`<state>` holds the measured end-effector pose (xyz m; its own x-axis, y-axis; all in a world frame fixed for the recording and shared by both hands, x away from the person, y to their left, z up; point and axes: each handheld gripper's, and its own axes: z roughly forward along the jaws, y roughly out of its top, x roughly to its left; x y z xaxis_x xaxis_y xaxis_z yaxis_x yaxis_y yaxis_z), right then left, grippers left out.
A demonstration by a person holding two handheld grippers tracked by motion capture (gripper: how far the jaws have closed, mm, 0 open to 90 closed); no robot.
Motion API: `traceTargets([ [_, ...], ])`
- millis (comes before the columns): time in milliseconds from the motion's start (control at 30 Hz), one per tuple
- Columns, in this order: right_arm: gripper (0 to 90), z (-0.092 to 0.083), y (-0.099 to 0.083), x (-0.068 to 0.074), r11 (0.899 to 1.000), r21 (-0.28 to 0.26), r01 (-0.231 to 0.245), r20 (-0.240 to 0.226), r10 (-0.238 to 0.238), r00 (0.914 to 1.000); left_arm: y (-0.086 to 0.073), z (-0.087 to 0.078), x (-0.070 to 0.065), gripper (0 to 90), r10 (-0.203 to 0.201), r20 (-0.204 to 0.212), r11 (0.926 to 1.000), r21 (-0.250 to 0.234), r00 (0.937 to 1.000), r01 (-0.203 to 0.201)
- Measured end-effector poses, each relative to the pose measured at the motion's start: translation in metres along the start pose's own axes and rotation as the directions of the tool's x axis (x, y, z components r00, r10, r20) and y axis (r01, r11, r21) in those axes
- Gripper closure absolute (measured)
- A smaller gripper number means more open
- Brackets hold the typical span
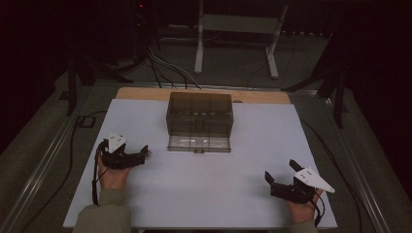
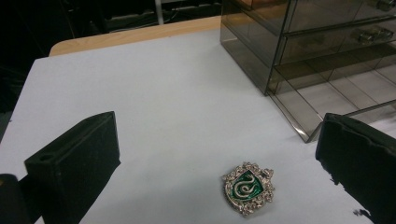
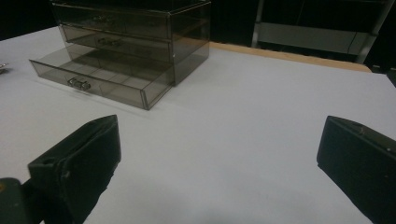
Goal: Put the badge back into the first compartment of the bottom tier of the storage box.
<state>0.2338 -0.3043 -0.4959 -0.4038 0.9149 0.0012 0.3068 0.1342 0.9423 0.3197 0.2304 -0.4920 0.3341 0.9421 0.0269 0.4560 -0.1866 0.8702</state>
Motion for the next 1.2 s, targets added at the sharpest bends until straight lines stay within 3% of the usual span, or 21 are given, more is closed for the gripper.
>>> traceTargets([
  [633,0.0,0.000,0.000,0.000,1.000,-0.001,0.002,0.000,-0.002,1.0000,-0.005,0.019,-0.004,1.3,-0.004,0.016,0.9980,0.064,0.9999,0.003],
  [1200,0.0,0.000,0.000,0.000,1.000,0.000,0.001,0.000,-0.001,1.0000,-0.007,0.024,-0.008,4.8,0.005,0.043,0.9944,0.106,0.9991,-0.010],
])
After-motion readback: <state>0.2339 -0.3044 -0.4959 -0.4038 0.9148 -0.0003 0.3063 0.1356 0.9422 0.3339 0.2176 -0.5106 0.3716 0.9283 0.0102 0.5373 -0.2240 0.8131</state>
